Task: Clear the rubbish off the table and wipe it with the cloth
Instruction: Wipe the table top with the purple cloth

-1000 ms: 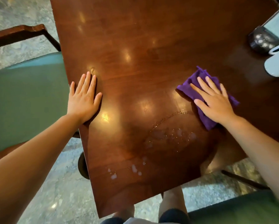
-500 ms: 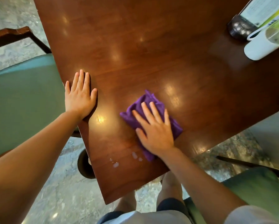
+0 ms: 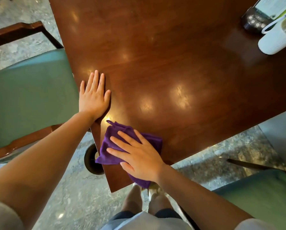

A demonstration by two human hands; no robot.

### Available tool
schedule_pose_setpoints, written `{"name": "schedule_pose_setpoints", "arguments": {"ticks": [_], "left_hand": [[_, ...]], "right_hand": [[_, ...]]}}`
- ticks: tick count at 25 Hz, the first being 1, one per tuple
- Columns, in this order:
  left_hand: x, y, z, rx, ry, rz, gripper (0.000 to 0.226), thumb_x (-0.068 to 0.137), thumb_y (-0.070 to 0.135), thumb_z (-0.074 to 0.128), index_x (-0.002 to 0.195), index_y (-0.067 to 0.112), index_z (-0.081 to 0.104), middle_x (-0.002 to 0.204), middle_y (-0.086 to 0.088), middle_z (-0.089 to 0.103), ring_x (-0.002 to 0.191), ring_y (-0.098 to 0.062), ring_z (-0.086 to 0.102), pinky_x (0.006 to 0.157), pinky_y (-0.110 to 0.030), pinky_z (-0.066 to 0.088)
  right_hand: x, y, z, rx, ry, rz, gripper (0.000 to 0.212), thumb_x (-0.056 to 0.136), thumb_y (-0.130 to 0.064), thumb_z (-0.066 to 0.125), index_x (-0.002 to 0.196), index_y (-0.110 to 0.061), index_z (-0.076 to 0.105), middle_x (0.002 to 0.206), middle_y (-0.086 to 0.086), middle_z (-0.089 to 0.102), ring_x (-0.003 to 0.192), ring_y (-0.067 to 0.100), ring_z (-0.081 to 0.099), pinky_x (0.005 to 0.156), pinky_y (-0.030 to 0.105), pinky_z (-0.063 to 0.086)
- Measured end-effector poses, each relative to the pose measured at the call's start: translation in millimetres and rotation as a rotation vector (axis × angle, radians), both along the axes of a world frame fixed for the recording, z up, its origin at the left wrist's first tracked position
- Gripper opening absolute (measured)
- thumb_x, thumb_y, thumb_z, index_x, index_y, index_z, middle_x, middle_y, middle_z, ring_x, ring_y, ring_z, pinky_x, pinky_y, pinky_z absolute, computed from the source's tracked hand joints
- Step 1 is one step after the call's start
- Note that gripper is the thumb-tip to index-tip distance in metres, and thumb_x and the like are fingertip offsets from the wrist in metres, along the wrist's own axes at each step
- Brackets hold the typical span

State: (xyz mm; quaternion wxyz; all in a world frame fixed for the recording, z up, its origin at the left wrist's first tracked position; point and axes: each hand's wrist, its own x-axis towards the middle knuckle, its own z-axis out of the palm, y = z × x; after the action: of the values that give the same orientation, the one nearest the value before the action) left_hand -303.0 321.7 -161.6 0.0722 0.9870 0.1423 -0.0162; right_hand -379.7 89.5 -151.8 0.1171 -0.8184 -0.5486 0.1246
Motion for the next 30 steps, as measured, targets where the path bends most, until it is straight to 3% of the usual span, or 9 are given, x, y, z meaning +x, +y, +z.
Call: {"name": "schedule_pose_setpoints", "arguments": {"ticks": [2, 4, 6, 8, 10, 13, 16, 27, 30], "left_hand": [[-0.4, -0.6, 1.7, -0.008, 0.009, 0.034, 0.057, 0.098, 0.039, 0.024, 0.149, 0.015, 0.011, 0.159, -0.008, 0.007, 0.146, -0.021, 0.003, 0.117, -0.045, 0.004], [-2.2, -2.5, 1.5, -0.002, 0.012, 0.049, 0.057, 0.098, 0.038, 0.024, 0.149, 0.015, 0.011, 0.159, -0.007, 0.007, 0.146, -0.02, 0.003, 0.117, -0.045, 0.004], [-3.5, -2.4, -0.1, 0.003, 0.016, 0.043, 0.057, 0.098, 0.038, 0.024, 0.149, 0.016, 0.011, 0.159, -0.006, 0.007, 0.146, -0.02, 0.003, 0.117, -0.044, 0.004], [-5.6, -0.5, 0.0, -0.001, 0.027, 0.031, 0.057, 0.098, 0.038, 0.024, 0.149, 0.016, 0.01, 0.159, -0.006, 0.006, 0.146, -0.02, 0.002, 0.117, -0.043, 0.003], [-7.3, 0.1, 0.3, -0.002, 0.027, 0.023, 0.057, 0.098, 0.039, 0.024, 0.149, 0.016, 0.01, 0.159, -0.005, 0.006, 0.146, -0.019, 0.001, 0.117, -0.043, 0.003], [-6.3, -0.5, 0.7, -0.009, 0.023, 0.011, 0.057, 0.099, 0.039, 0.023, 0.149, 0.016, 0.01, 0.159, -0.005, 0.006, 0.146, -0.019, 0.001, 0.117, -0.043, 0.003], [-7.0, -1.4, -1.9, -0.016, 0.011, 0.011, 0.056, 0.098, 0.038, 0.022, 0.149, 0.017, 0.01, 0.159, -0.004, 0.007, 0.146, -0.019, 0.001, 0.117, -0.044, 0.003], [-7.1, 0.6, -1.9, -0.044, 0.006, -0.003, 0.057, 0.099, 0.039, 0.022, 0.149, 0.016, 0.009, 0.159, -0.005, 0.004, 0.146, -0.019, 0.0, 0.117, -0.043, 0.002], [-7.9, 1.4, 13.5, -0.261, -0.044, 0.005, 0.06, 0.1, 0.041, 0.026, 0.149, 0.013, 0.006, 0.159, -0.009, 0.0, 0.146, -0.022, -0.003, 0.117, -0.041, 0.001]], "right_hand": [[2.8, 2.2, 4.7, 0.123, 0.15, -0.062, 0.045, 0.092, -0.031, 0.04, 0.138, -0.032, 0.037, 0.152, -0.008, 0.029, 0.143, 0.009, 0.011, 0.117, 0.037, 0.004], [7.6, 3.7, 14.2, 0.339, 0.564, -0.343, 0.04, 0.088, -0.025, 0.042, 0.127, -0.031, 0.052, 0.138, -0.009, 0.051, 0.132, 0.002, 0.035, 0.111, 0.024, 0.017], [18.2, -1.6, 24.8, 0.602, 0.976, -0.748, 0.023, 0.082, -0.023, 0.045, 0.095, -0.026, 0.064, 0.097, -0.017, 0.068, 0.093, -0.005, 0.057, 0.089, 0.016, 0.038], [41.6, -20.0, 27.1, 0.861, 1.07, -1.155, 0.014, 0.078, -0.021, 0.048, 0.07, -0.022, 0.06, 0.064, -0.018, 0.064, 0.065, -0.004, 0.055, 0.071, 0.02, 0.042], [68.1, -40.2, 28.8, 0.926, 0.966, -1.317, 0.019, 0.078, -0.026, 0.046, 0.082, -0.018, 0.063, 0.077, -0.015, 0.065, 0.077, 0.004, 0.058, 0.073, 0.024, 0.043], [88.0, -51.1, 18.6, 0.427, 0.44, -1.112, 0.055, 0.081, -0.031, 0.036, 0.132, -0.017, 0.047, 0.138, 0.007, 0.049, 0.13, 0.019, 0.038, 0.108, 0.039, 0.028], [76.2, -36.2, 6.5, 0.038, -0.07, -0.758, 0.055, 0.084, -0.039, 0.039, 0.139, -0.031, 0.037, 0.153, 0.001, 0.029, 0.143, 0.023, 0.016, 0.113, 0.054, 0.01], [-54.4, 37.5, -0.8, -0.045, -0.054, -0.196, 0.061, 0.084, -0.05, 0.037, 0.142, -0.036, 0.024, 0.156, 0.001, 0.019, 0.144, 0.025, 0.008, 0.112, 0.061, 0.007], [-61.5, 41.5, 6.2, -0.043, -0.065, -0.138, 0.06, 0.087, -0.048, 0.038, 0.143, -0.035, 0.023, 0.157, 0.002, 0.015, 0.145, 0.024, 0.001, 0.112, 0.06, 0.006]]}}
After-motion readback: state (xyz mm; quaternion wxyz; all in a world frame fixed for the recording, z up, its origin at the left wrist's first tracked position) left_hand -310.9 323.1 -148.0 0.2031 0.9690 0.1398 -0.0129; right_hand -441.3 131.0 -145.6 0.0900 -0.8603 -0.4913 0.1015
